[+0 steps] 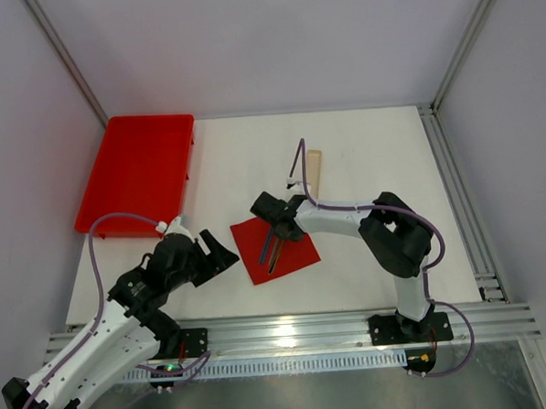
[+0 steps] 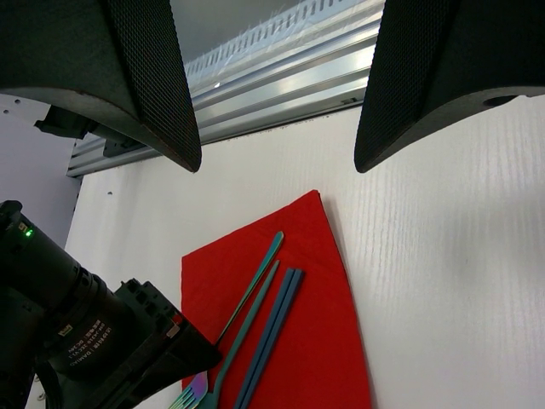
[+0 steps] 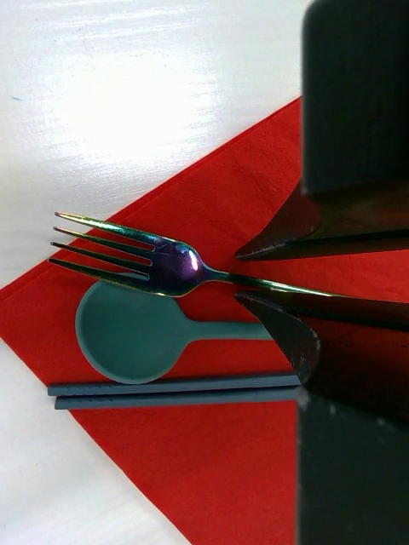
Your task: Place the utensils on the paper napkin and roll it up
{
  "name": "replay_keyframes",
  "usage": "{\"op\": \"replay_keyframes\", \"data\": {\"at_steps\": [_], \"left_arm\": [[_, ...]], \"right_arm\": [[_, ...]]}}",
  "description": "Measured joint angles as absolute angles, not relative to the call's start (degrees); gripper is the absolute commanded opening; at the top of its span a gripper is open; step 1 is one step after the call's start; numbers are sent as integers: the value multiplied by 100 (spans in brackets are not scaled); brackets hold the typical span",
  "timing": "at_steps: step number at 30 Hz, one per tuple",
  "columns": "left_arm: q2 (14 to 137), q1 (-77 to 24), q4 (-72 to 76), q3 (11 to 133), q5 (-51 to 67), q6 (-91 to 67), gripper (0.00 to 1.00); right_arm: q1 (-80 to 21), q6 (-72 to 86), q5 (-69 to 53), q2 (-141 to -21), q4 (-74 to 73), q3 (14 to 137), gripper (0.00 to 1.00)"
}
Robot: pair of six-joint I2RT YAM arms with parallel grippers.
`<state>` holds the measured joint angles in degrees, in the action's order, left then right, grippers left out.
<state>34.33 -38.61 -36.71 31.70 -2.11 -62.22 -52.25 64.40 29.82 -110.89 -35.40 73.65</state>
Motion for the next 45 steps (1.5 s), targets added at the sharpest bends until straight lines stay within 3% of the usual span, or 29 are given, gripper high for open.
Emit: {"op": "replay_keyframes", "data": {"at_steps": [20,45], "left_arm": [[3551,-3861,-3634,3170,-207,-6219,74],[3732,-3861,-3559,3170,-187,-6211,74]], "right_arm": [[-5113,6442,2919,-11100,-3417,7365,4],[-4963,6495,2777,-10733,-3094,7170,4]]}}
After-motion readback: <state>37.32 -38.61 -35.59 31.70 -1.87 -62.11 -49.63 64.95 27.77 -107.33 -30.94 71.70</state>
